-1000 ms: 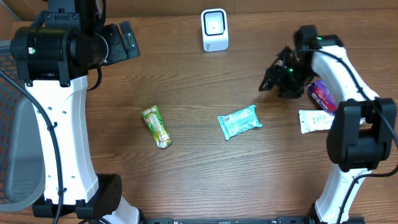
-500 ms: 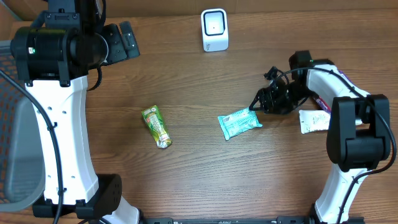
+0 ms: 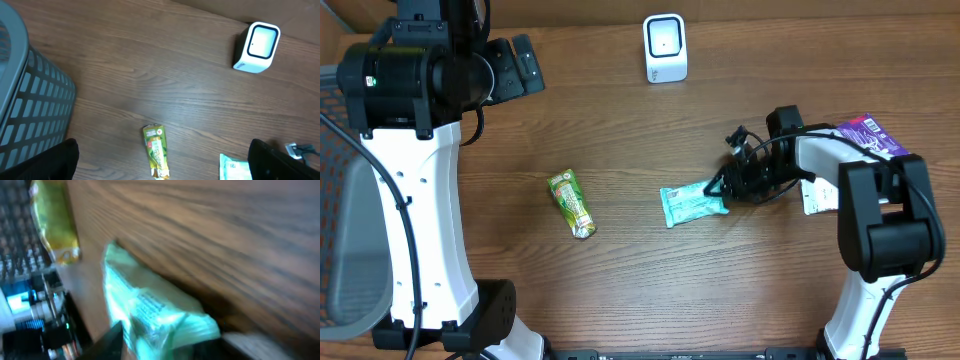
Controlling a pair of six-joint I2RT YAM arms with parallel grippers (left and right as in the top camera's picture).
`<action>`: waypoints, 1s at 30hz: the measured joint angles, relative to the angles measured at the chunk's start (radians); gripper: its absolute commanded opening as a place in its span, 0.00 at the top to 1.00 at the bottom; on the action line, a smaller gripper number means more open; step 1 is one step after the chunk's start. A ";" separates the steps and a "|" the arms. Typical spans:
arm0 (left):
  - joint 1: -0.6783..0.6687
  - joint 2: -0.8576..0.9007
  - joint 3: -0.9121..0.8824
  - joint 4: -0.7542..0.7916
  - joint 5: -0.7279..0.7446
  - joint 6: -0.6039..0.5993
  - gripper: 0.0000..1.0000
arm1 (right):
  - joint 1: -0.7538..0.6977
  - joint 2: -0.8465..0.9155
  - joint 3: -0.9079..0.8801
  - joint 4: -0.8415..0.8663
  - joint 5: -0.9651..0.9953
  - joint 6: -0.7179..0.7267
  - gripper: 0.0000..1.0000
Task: Scan the item barcode
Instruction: 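Grasp the packet's right end with the right gripper, then lift the packet toward the back of the table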
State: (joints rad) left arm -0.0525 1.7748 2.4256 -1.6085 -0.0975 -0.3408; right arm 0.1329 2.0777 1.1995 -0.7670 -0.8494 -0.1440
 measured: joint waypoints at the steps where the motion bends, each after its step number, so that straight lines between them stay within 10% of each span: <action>1: 0.000 0.000 0.000 0.000 0.000 0.000 0.00 | 0.002 0.001 -0.004 -0.002 0.003 0.006 0.80; 7: 0.000 0.000 0.000 0.000 0.000 0.000 0.01 | 0.001 0.001 -0.009 0.003 -0.008 0.021 0.96; 30: 0.000 0.000 0.000 0.000 0.000 0.000 0.01 | -0.061 -0.294 0.167 -0.118 -0.180 0.050 0.96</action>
State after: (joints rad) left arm -0.0525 1.7748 2.4256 -1.6085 -0.0971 -0.3405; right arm 0.0723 1.7832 1.3670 -0.8848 -1.0298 -0.0940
